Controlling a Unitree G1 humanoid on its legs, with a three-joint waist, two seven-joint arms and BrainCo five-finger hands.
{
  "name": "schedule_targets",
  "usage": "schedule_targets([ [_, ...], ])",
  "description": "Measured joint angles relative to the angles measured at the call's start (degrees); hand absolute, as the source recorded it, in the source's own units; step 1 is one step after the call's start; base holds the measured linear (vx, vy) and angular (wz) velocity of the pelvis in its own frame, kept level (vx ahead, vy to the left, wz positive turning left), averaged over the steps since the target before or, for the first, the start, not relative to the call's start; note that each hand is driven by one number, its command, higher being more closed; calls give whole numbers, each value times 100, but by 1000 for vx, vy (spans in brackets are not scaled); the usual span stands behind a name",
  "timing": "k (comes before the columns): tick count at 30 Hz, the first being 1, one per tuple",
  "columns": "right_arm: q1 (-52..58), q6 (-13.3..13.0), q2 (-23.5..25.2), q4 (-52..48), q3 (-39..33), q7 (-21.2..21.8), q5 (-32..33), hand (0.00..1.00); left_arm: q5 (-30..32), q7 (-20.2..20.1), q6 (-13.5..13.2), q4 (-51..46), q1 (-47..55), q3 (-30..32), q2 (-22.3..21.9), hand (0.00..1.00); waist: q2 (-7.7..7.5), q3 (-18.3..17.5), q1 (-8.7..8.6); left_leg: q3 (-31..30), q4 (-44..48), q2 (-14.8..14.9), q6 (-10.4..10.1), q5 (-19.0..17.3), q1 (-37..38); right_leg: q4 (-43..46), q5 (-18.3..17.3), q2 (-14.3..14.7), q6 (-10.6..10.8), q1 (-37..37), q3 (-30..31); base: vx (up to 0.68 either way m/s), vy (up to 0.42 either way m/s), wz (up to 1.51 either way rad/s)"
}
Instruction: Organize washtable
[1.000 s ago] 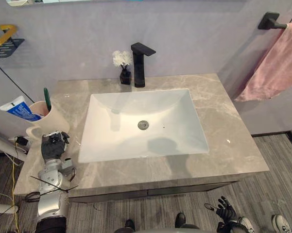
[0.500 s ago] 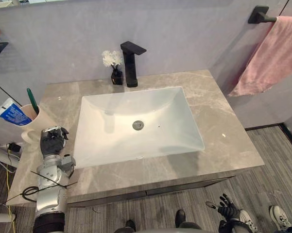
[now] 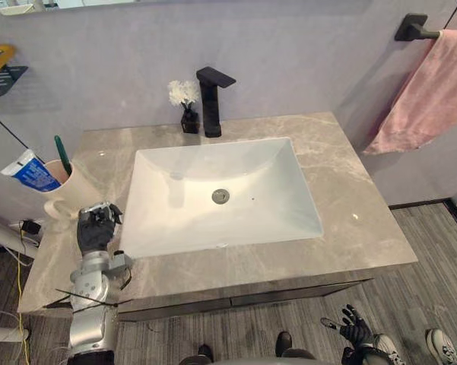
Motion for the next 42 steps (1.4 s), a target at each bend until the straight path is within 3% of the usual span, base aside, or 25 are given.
schedule_targets([
  [12, -5, -2, 1, 0, 156, 6, -51, 0, -2, -96, -8, -88, 439, 100, -87, 100, -22, -14, 137, -114, -27, -13, 1, 16, 51, -58, -1, -6, 2, 148, -142, -9, 0, 5],
  [26, 0, -1, -18, 1, 154, 7, -67, 0, 365, 198, 12, 52, 405, 939, 13, 100, -56, -34, 236, -150, -28, -10, -2, 34, 74, -54, -1, -6, 2, 190, -181, -3, 0, 1],
  [42, -7, 1, -146, -9, 149, 99, -168, 0, 570, 290, 43, 688, -361, 1040, 612, 100, -89, -52, 226, -8, -108, -8, -4, 32, 135, -63, 9, 2, 17, 124, -53, -2, 4, -4],
])
